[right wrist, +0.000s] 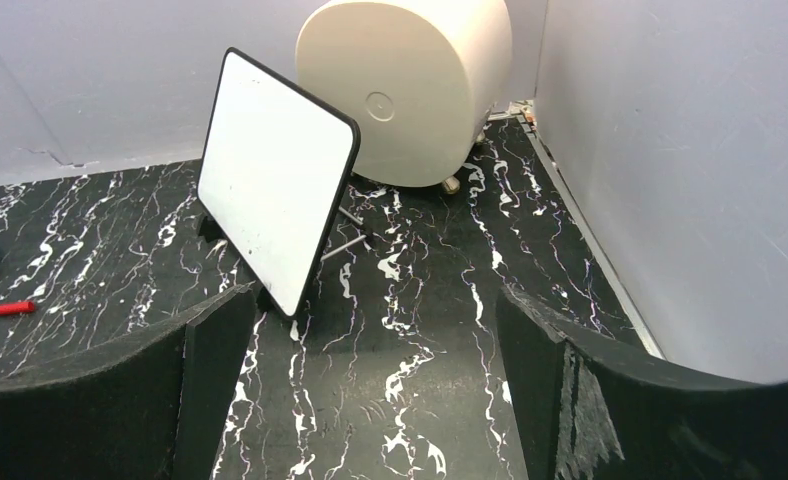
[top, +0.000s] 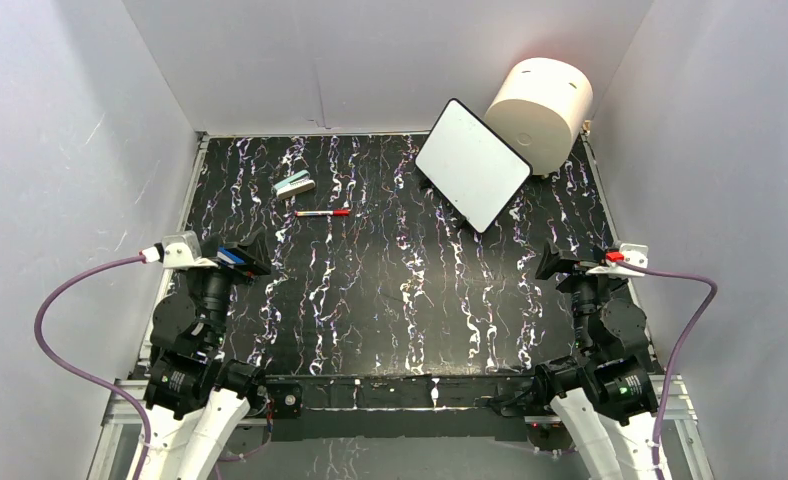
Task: Write a sentence on the whiteboard
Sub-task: Move the whiteboard to the center of the board.
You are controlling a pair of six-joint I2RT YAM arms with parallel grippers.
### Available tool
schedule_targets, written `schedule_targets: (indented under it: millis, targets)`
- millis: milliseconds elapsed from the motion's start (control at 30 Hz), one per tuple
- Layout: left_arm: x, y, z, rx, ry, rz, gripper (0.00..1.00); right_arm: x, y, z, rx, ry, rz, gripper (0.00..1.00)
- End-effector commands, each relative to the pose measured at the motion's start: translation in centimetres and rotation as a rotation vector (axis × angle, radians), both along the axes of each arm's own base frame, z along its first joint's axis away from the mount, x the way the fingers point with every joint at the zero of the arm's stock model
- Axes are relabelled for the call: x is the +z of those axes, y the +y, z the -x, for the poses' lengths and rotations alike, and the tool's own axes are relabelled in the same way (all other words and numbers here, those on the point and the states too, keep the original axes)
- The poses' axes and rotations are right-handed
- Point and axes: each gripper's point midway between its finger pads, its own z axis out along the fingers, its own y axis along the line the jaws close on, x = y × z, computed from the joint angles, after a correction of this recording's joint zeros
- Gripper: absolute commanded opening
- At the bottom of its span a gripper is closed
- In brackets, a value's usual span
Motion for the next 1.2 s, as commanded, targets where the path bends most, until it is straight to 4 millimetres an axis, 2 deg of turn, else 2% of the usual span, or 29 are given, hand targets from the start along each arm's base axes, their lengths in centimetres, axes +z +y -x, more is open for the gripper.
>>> schedule_targets:
  millis: [0,167,467,767,1100,1167]
  targets:
    - [0.5,0.1,-0.3,0.006,-0.012,0.001,0.95,1.7,0.2,-0.1,0.011,-0.051,-0.025,0.99]
    - [0.2,-0.4,-0.3,-0.019,-0.005,-0.010,0.95,1.7,1.2,-0.6,0.053,-0.017,-0.032,0.99]
    - [0.2,-0.5,-0.3,-0.023,-0.015,0.015,0.95,0.3,4.0,-2.6,0.155,0.162,-0.047,0.99]
    - [-0.4,-0.9,-0.8,-0.035,-0.020,0.016,0.95,-3.4,6.2,-7.0,0.167,0.394,-0.068,0.99]
    - [-1.1,-1.2,-0.8,-0.052,-0.004,-0.027,0.94,-6.7,8.8,-11.4,0.169,0.498,-0.119,0.99]
    - [-1.1,-1.3,-0.7,-0.058,-0.007,-0.030,0.94,-8.1,9.5,-12.1,0.159,0.533,-0.112,0.99]
